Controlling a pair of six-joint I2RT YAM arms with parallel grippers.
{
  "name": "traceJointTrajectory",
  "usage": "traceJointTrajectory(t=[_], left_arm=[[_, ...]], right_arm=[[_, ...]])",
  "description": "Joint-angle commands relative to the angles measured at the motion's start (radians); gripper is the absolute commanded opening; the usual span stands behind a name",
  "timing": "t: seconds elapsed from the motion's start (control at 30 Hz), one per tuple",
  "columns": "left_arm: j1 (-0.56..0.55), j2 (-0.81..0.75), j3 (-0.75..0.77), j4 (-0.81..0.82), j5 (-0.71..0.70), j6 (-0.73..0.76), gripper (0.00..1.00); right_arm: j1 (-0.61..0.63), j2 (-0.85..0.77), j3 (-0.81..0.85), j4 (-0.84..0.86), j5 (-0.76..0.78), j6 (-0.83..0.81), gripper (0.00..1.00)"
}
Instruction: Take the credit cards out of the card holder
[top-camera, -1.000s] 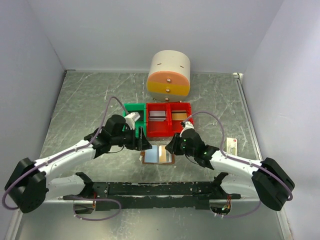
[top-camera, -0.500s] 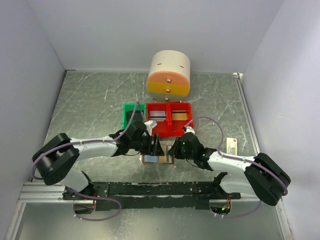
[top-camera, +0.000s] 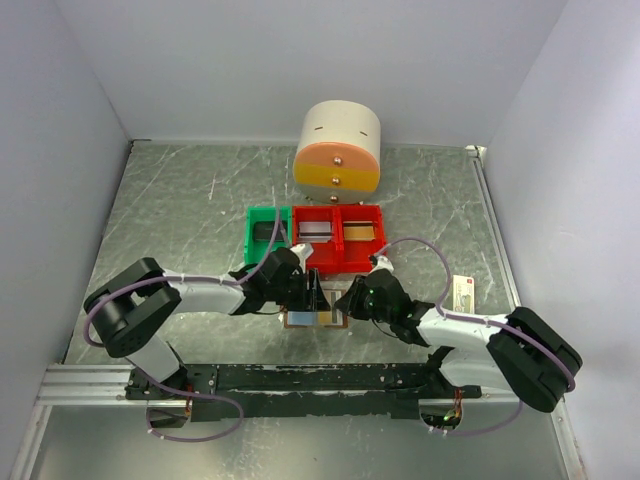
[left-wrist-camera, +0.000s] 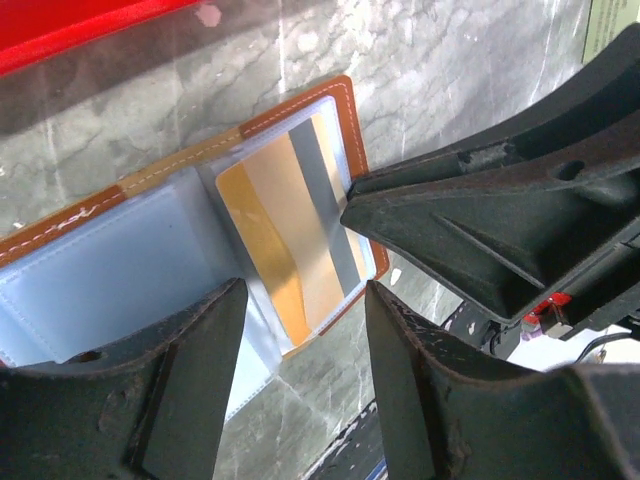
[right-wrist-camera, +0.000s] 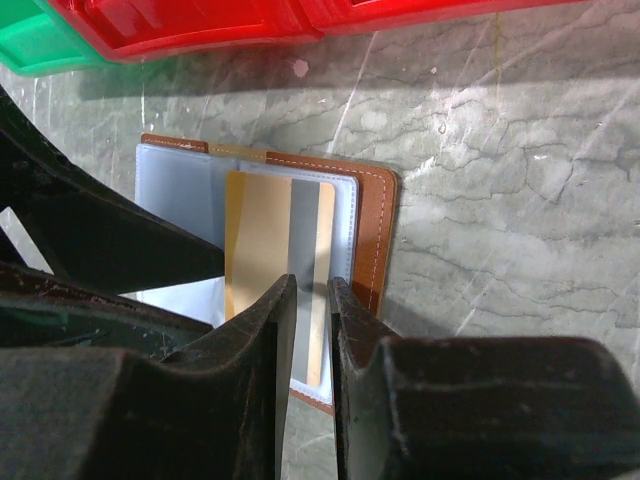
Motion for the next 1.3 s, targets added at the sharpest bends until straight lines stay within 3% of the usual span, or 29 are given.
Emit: traceJointTrajectory(t=[0.0, 0.33, 0.57, 0.8, 1.0, 1.27], left_arm=[[-0.008, 0.011, -0.049, 0.074, -0.077, -0.052, 0.61], [-0.01, 0.029, -0.103, 0.206, -0.074, -0.116, 0.46], [-0.009, 0.034, -0.15, 0.317, -0.044, -0.166, 0.27], [-0.009, -0.026, -0.146, 0.223, -0.081, -0.149, 0.08], [-0.011, -0.091, -0.146, 0.088, -0.122, -0.118, 0.07], [-0.01, -0.09, -0.14, 0.049, -0.121, -0.089, 0.07]], right_arm=[[-0.004, 0.033, -0.047, -0.088, 0.025, -0.003, 0.2], [-0.004, 0.045, -0.048, -0.076, 0.012, -0.001, 0.2], [-0.006, 0.058, -0.048, -0.066, 0.005, -0.001, 0.2], [-0.005, 0.055, -0.039, -0.084, 0.011, -0.005, 0.2], [-0.005, 0.046, -0.032, -0.087, 0.001, -0.012, 0.2], [-0.009, 0.016, 0.068, -0.121, -0.057, -0.071, 0.22]])
